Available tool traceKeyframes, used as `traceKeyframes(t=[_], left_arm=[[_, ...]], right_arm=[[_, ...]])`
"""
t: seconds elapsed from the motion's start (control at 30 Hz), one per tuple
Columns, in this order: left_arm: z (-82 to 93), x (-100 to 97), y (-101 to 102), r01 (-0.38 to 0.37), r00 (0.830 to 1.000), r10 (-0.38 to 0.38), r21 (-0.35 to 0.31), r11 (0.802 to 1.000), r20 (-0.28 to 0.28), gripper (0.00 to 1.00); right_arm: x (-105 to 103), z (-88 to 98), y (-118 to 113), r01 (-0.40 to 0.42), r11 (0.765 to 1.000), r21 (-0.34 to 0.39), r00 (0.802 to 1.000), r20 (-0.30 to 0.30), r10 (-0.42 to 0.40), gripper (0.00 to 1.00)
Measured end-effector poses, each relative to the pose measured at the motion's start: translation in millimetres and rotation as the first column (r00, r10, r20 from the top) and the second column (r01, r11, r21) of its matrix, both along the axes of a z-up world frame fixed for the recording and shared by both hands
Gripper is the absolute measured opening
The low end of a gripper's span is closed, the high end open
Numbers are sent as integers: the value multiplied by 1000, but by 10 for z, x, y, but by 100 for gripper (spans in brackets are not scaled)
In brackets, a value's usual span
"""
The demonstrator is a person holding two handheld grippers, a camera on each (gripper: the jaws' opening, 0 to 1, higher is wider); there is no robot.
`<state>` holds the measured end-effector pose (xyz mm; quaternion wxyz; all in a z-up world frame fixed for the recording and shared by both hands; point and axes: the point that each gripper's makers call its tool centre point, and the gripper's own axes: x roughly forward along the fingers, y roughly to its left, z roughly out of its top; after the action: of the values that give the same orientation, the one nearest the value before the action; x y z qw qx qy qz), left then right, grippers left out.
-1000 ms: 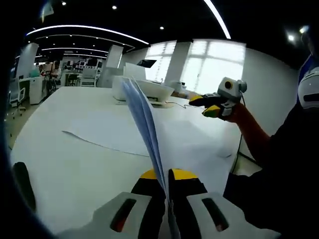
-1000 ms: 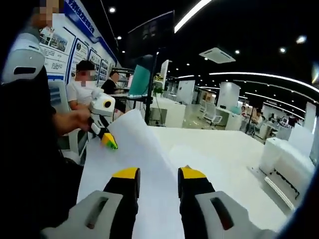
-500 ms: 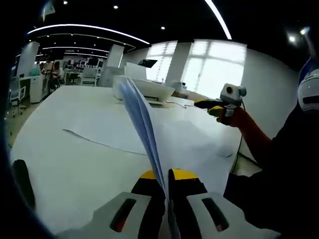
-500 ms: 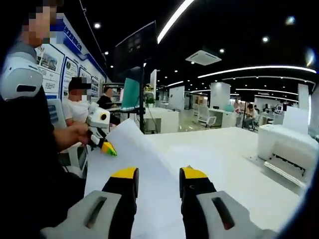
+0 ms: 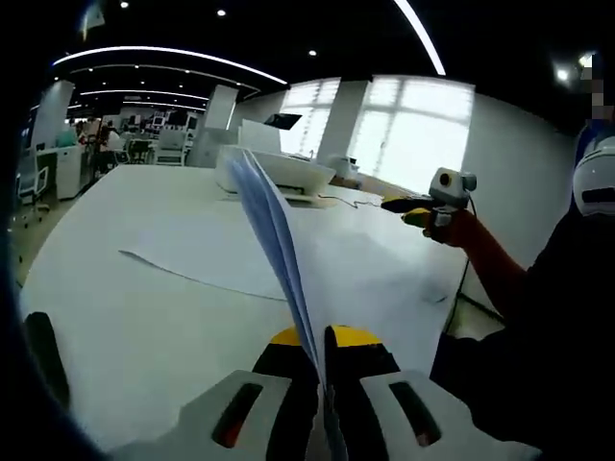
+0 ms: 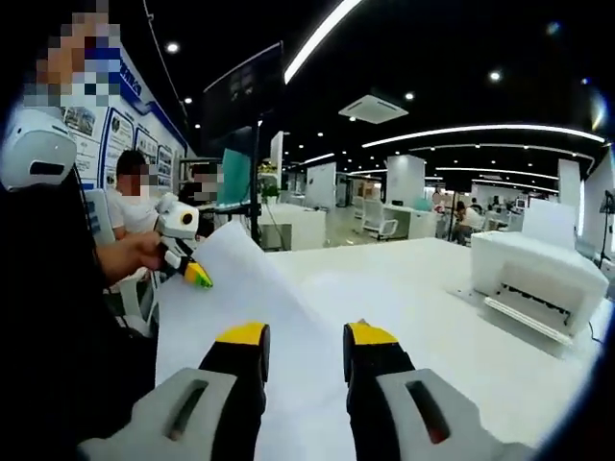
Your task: Organize the stack of printing papers by aligning and flattening the scattered papers on the table
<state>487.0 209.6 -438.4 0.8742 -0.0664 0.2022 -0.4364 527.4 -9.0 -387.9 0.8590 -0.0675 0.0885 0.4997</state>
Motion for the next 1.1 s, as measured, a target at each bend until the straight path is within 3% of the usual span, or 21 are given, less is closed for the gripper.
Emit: traceKeyframes(t=[0.37,0.57,0.67,1.1], left_arm=[[32,20,16,3,1000,-3,7,1000,10,7],[19,18,37,0,1000,0,11,1000,8,7],[10,17,39,0,1000,0,12,1000,6,7],[-11,27,24,-2,1000,2,19,1000,-1,7]], right_arm=[[34,-51,-286,86,995,-56,996,9,-86,27],[83,-189,-498,149,984,-102,989,-5,-150,30],[147,-301,-680,199,971,-131,979,-14,-202,33],[398,-543,-1276,370,924,-95,925,-58,-376,44]])
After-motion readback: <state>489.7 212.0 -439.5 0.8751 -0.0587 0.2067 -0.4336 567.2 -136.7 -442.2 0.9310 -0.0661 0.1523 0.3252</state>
